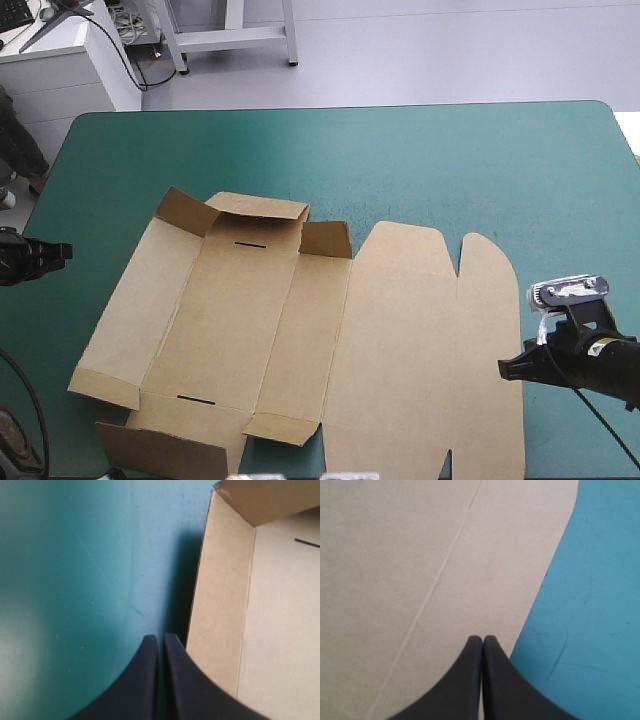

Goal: Fold the box

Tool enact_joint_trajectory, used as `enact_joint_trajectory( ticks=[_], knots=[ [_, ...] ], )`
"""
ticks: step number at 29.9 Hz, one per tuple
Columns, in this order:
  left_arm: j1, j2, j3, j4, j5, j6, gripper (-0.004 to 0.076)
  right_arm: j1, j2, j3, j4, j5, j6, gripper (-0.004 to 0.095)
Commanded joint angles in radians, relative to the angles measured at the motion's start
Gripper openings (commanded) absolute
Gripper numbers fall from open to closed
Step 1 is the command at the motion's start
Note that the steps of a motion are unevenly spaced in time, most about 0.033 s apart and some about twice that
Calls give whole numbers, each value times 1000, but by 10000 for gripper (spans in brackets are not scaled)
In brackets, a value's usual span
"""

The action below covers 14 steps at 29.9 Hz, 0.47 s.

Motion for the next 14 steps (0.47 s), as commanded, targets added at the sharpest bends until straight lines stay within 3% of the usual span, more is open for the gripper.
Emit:
enact_joint_trajectory(
  ticks=[1, 7, 9, 14],
  knots=[
    [3, -30, -31, -36, 2, -3, 127, -4, -3, -23, 21, -46, -10, -19],
    [3, -30, -27, -46, 5, -37, 589, -4, -3, -23, 21, -47, -17, -19],
    [3, -30, -22, -52, 12, -80, 653, -4, -3, -23, 23, -47, -21, -19],
    [3, -30, 57, -52, 10, -35, 652, -4, -3, -23, 22, -47, -21, -19]
  ],
)
